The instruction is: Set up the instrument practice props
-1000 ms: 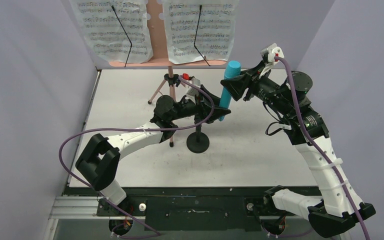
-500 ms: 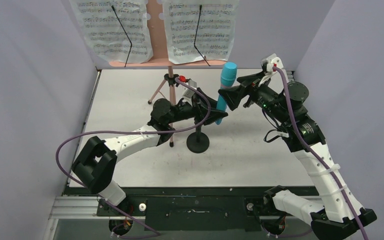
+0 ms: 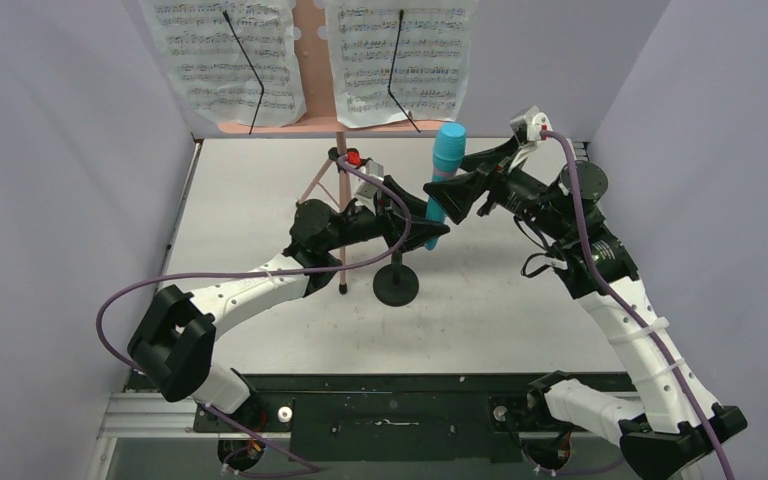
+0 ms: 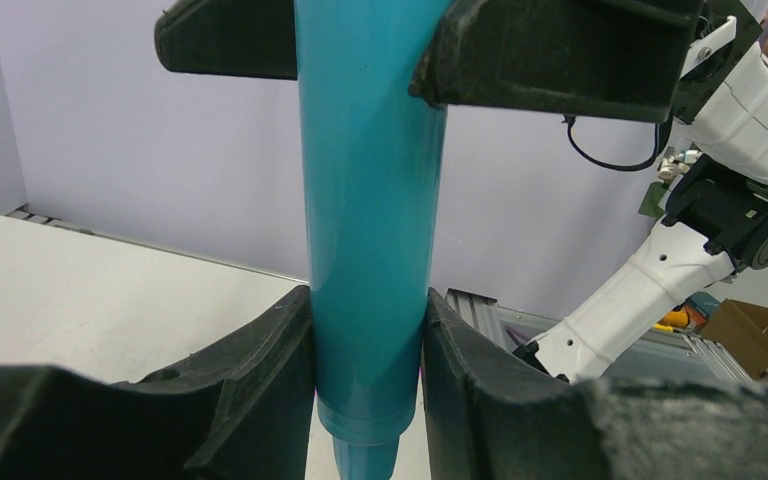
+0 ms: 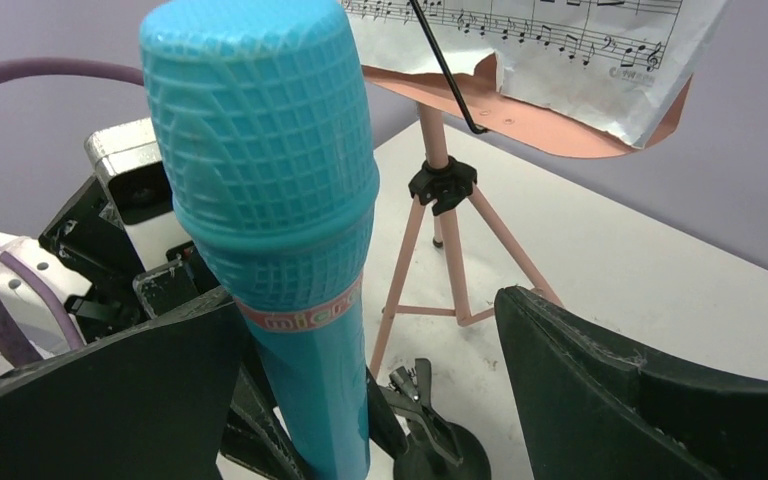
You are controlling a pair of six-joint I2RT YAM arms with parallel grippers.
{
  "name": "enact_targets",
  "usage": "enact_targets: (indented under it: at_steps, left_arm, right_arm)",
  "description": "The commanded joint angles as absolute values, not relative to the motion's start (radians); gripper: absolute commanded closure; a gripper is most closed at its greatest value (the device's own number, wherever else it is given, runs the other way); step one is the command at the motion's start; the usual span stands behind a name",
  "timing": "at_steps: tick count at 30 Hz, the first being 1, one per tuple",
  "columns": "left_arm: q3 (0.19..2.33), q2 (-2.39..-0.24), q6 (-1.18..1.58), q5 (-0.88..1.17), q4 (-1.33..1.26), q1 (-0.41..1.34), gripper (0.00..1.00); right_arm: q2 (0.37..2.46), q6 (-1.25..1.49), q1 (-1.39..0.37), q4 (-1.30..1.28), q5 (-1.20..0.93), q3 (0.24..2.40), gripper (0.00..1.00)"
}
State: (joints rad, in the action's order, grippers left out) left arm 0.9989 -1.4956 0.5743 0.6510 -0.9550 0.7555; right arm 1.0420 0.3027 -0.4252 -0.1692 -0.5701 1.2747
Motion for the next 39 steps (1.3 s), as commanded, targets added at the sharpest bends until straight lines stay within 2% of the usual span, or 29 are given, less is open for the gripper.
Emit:
enact_targets:
  at_steps: [1, 7, 13, 16, 18, 20, 25, 26, 27, 39]
  left_arm:
    - [1.024, -1.454, 0.559, 0.636, -0.959, 0.752, 1.00]
    - [1.039, -1.455, 0.555, 0.644, -0.945, 0.751, 1.00]
    - [1.033, -1.450, 0.546, 0.639, -0.933, 0.749, 1.00]
    - [1.022, -1.440, 0.533, 0.616, -0.920, 0.746, 1.00]
    - [1.015, -1.432, 0.519, 0.594, -0.907, 0.743, 0.97]
    - [1.015, -1.422, 0.500, 0.584, -0.882, 0.738, 0.85]
    - [1.017, -1.381, 0.396, 0.567, -0.764, 0.731, 0.23]
    - [1.016, -1.370, 0.368, 0.554, -0.732, 0.729, 0.06]
    - [1.016, -1.358, 0.345, 0.536, -0.707, 0.723, 0.02]
    - [0.994, -1.291, 0.195, 0.507, -0.563, 0.658, 0.04]
  right_arm:
    - [1.068, 0.364, -0.421, -0.037, -0.599, 1.291, 0.10]
    - [1.102, 0.403, -0.421, -0.008, -0.637, 1.303, 0.37]
    - [1.095, 0.397, -0.421, -0.012, -0.625, 1.303, 0.81]
    - [1.088, 0.381, -0.422, -0.019, -0.616, 1.301, 0.93]
    - [1.085, 0.366, -0.421, -0.024, -0.609, 1.302, 0.95]
    - [1.085, 0.351, -0.422, -0.023, -0.602, 1.301, 0.95]
    - [1.086, 0.302, -0.422, -0.024, -0.581, 1.301, 0.95]
    - [1.087, 0.295, -0.421, -0.025, -0.573, 1.301, 0.95]
    - [1.086, 0.288, -0.422, -0.026, -0.566, 1.302, 0.95]
    - [1.061, 0.220, -0.421, -0.059, -0.464, 1.264, 0.95]
